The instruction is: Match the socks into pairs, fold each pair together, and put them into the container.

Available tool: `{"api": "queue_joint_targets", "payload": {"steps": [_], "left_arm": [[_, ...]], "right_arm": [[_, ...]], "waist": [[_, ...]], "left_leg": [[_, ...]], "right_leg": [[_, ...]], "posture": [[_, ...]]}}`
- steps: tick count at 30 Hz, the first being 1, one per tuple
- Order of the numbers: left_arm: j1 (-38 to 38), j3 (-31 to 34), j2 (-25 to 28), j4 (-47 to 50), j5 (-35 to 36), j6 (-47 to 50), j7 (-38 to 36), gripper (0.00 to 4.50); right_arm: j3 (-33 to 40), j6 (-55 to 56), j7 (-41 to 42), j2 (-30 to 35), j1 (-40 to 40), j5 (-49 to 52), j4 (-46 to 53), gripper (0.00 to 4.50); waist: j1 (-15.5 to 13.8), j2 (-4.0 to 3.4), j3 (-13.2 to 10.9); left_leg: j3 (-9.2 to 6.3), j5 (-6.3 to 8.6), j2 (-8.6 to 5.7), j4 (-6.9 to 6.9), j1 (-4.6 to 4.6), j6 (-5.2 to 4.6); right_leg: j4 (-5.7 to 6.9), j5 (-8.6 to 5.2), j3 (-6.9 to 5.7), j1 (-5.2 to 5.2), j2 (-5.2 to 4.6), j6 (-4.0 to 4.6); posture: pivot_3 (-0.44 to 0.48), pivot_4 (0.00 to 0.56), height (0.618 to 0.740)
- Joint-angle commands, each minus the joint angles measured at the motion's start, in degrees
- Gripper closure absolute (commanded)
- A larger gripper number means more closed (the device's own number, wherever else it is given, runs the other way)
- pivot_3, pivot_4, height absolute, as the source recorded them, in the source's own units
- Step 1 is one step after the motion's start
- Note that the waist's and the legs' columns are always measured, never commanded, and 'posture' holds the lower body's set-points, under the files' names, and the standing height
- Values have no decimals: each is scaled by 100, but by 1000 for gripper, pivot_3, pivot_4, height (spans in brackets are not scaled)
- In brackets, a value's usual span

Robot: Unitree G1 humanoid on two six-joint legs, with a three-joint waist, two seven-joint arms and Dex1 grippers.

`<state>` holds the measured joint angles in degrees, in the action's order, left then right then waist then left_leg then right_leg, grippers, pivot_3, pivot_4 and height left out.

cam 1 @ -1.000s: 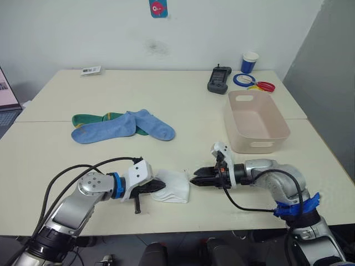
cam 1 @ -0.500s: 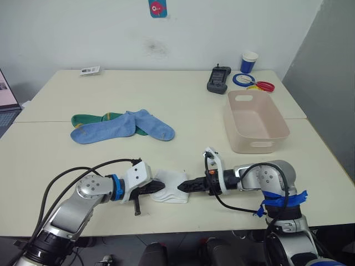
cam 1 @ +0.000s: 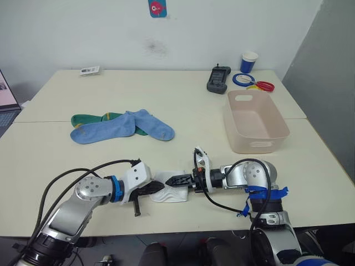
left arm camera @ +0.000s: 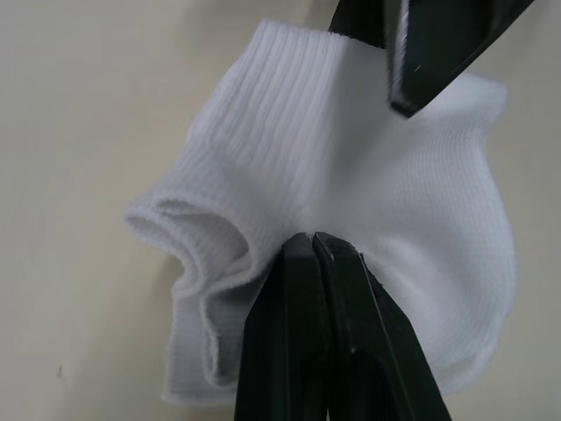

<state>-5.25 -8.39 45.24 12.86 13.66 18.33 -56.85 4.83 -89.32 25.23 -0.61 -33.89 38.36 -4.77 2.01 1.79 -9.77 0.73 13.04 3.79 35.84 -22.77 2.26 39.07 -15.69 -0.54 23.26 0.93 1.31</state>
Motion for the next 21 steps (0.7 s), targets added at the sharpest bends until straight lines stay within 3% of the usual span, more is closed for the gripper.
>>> {"api": "queue_joint_targets", "payload": {"steps": [1,8,11,14,21], "left_arm": [[149,-60,50,-172,-98,204,-15,4500],[90,1,12,-190,7,212,-63,4500],[64,265,-121,-83,382,338,-51,4500],[6,764,-259,233,1179,775,-120,3890],[15,1709,450,1283,2398,1822,-415,1662]], "right_arm": [[-248,286,-49,51,67,-150,-17,2058],[-254,425,11,96,31,-154,-94,4477],[-254,461,58,160,46,-149,-62,4477],[-347,558,144,271,95,-146,47,4500],[-234,809,269,583,122,2,605,4500]], "waist": [[2,0,0],[14,2,24],[16,2,24],[8,4,23],[-16,1,11]], "left_leg": [[0,0,0,0,0,0],[-2,0,2,-3,9,0],[-1,0,2,-3,8,0],[-3,0,1,-2,2,0],[-6,0,-5,0,-12,0]], "right_leg": [[0,0,0,0,0,0],[0,0,0,-4,1,0],[0,0,0,-4,1,0],[-1,0,-3,-2,0,0],[-8,0,-5,4,-1,-1]], "posture": [[0,150,740],[0,150,740],[0,150,740],[0,150,740],[0,150,740]]}}
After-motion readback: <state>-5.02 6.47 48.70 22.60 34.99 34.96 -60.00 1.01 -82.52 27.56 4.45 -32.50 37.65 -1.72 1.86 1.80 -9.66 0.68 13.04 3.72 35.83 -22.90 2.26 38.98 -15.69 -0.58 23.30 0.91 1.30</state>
